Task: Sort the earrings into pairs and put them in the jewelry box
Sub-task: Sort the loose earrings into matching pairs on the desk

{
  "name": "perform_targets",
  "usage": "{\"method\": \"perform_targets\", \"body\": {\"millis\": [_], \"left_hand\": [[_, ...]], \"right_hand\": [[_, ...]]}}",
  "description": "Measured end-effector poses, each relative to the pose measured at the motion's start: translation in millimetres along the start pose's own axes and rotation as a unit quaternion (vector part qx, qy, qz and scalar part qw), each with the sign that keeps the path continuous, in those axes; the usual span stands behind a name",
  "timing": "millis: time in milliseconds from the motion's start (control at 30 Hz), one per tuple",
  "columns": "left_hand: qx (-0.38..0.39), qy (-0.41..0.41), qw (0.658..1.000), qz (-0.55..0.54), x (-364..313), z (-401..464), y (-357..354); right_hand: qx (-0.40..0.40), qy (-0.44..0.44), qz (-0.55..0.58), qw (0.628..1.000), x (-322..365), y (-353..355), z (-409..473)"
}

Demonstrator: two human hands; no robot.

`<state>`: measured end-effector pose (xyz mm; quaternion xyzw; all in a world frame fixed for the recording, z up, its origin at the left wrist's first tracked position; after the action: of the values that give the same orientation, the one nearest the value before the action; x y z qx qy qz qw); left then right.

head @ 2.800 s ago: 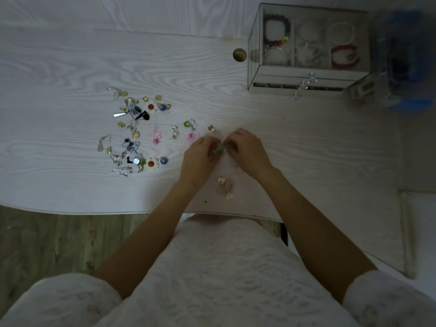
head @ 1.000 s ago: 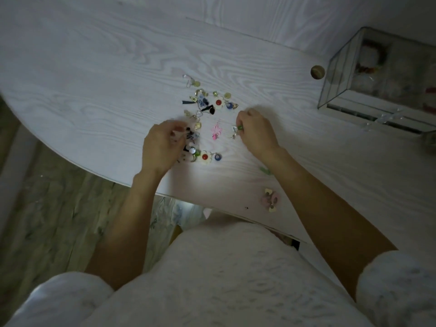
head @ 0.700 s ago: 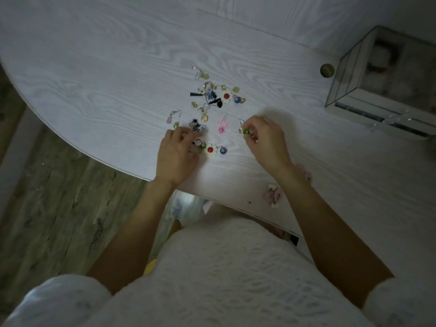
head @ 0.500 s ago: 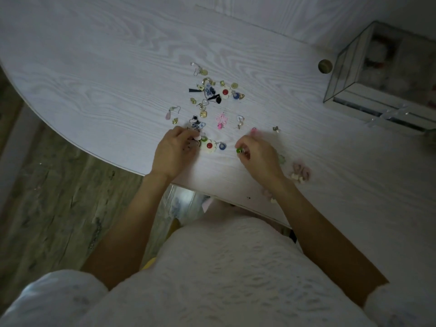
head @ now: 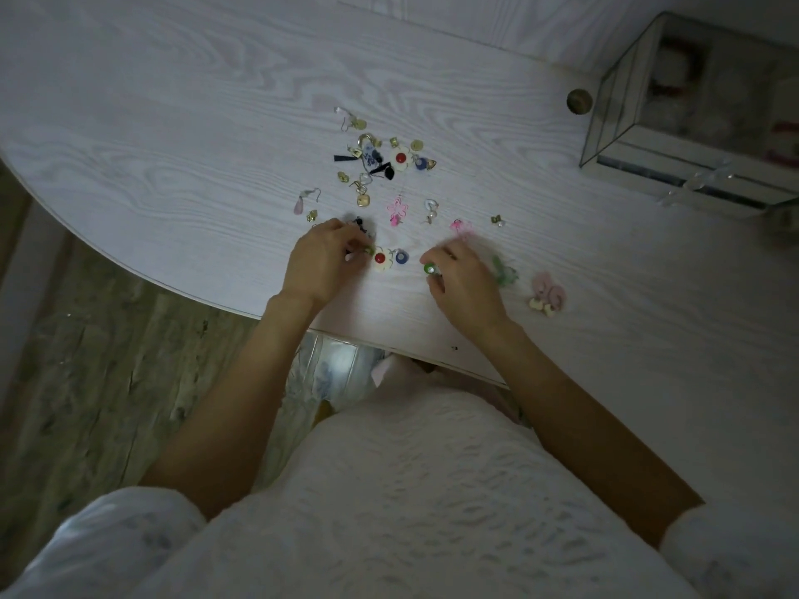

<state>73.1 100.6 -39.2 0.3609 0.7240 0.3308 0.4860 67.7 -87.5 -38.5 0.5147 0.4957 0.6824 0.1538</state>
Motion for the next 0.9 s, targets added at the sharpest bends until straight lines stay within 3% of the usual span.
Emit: {"method": "perform_targets", "body": {"millis": [167,367,533,633,800,900], "left_hand": [[-0.05,0.012,0.996,-0.066,0.3,-1.8,7.3],[-0.066,0.044,0.959,-0.271,-8.2,-19.2,16.7],[0.004,-0.03,0.984,-0.175,-40.1,-45.5,-16.8],[0.001,-0.046,0.994,-0.098,-46.7,-57.0,-44.8],[0.0,0.014,0.996,-0.093,-50.0,-59.3,-60.5],[0.041,-0.012,0.993,-0.114,-60.2,-65.2,-66.7]], "right_hand": [[-0.001,-0.004,-0.005,1.0,-0.1,-0.2,-3.3],[0.013,-0.019,-0.017,1.0,-1.0,0.8,-5.2],[0.02,-0.041,-0.018,0.999,-2.3,3.4,-13.9],[0.021,-0.057,-0.022,0.998,-1.9,3.9,-23.8],[0.025,-0.093,0.009,0.995,0.2,0.9,-40.8],[0.025,-0.111,0.023,0.993,1.2,-0.3,-50.8]]}}
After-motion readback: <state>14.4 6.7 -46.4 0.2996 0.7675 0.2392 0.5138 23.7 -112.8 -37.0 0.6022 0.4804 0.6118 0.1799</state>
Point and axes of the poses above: each hand's wrist, its own z-axis towards the middle knuckle, its own y-axis out of the back of the hand, x = y × z, the point moved 4 cm from there along z, towards the middle knuckle, and after that the axes turned 12 degrees about y, right-handed, at the moved point
